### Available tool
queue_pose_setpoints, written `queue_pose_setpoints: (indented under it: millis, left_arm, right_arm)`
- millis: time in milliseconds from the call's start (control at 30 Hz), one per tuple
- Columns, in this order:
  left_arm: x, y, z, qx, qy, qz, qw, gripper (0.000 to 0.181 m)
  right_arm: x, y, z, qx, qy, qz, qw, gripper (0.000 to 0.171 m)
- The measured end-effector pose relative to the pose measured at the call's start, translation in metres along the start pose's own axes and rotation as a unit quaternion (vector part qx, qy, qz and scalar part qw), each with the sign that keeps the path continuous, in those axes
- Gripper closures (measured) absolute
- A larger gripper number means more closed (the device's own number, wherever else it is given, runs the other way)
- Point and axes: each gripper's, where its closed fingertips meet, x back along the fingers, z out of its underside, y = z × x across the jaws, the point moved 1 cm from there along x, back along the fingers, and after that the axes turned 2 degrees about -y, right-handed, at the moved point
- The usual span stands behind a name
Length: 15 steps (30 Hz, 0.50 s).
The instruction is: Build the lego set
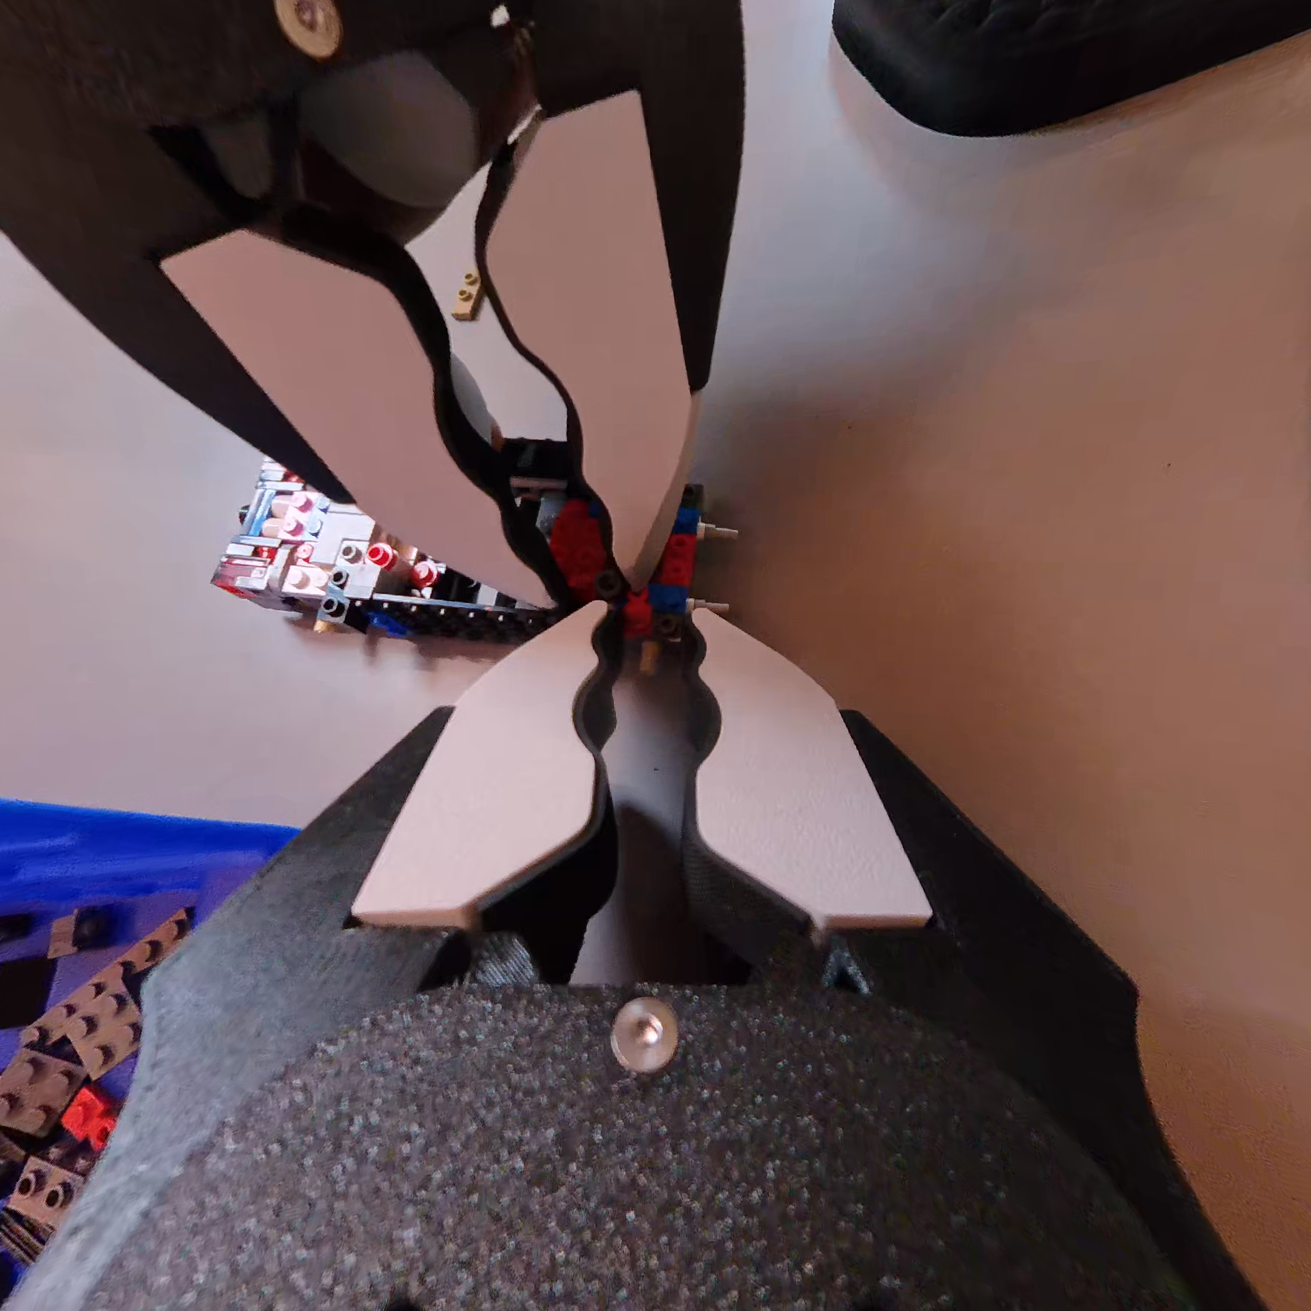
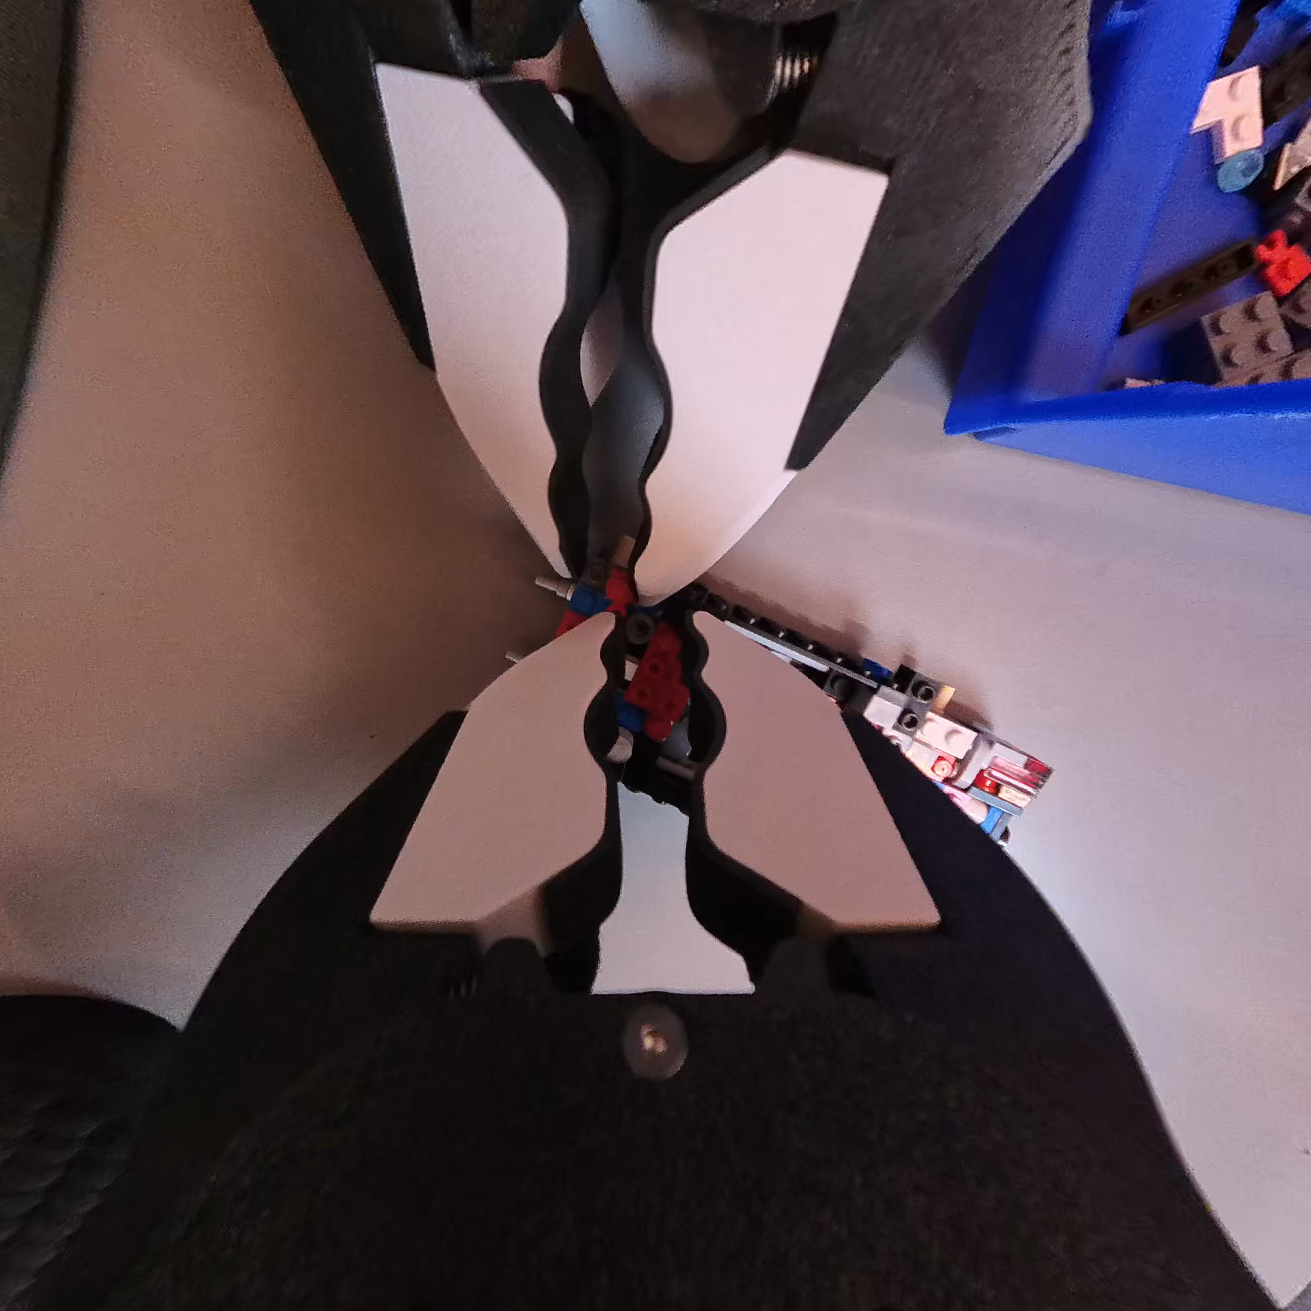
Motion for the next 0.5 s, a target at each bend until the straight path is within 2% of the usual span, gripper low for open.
queue_pose_setpoints:
  millis: [100, 167, 500]
  left_arm:
    - [0.0003, 0.0001, 0.0001, 0.005, 0.000, 0.002, 1.000, 0.165]
    - [0.0001, -0.0001, -0.0004, 0.009, -0.001, 0.006, 1.000, 0.165]
    - [0.0009, 0.0014, -0.0006, 0.011, -0.002, 0.003, 1.000, 0.165]
  right_arm:
    - [0.0010, 0.0003, 0.0001, -0.007, -0.028, 0.016, 0.999, 0.157]
    - [0.0022, 0.0030, -0.0007, -0.016, -0.045, 0.015, 0.999, 0.164]
    - [0.0039, 0.0016, -0.0003, -0.026, -0.078, 0.040, 0.996, 0.165]
